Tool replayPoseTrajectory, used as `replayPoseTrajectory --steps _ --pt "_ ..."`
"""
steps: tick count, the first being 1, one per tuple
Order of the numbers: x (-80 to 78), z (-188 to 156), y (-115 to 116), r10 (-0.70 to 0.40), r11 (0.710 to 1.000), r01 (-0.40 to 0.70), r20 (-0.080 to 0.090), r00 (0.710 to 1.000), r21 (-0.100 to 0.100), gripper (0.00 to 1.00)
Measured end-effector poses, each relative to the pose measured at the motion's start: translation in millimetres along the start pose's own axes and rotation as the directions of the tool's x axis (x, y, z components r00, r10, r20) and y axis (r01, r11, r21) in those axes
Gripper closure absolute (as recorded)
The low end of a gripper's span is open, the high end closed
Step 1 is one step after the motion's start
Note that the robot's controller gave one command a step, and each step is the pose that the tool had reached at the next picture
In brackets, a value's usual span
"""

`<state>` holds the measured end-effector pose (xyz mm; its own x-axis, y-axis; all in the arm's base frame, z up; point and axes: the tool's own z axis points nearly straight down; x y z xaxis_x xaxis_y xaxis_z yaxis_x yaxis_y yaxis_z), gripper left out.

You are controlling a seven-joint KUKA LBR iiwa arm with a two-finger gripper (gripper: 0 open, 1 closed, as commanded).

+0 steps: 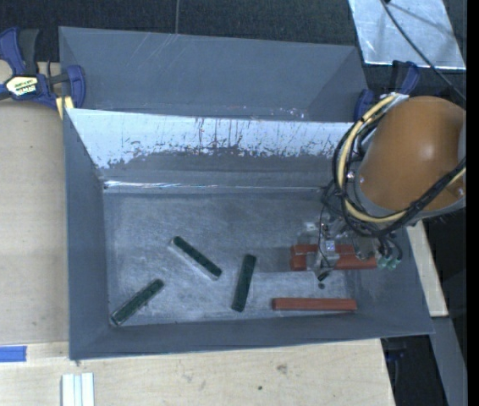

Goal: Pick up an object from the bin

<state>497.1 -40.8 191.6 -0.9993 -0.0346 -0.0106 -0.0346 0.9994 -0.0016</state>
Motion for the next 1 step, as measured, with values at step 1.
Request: replayPoseTrajectory --steps 1 --pt "-30.6 -66.4 15.7 0.012 1.000 -0.012 0.001 1.000 -0.001 1.00"
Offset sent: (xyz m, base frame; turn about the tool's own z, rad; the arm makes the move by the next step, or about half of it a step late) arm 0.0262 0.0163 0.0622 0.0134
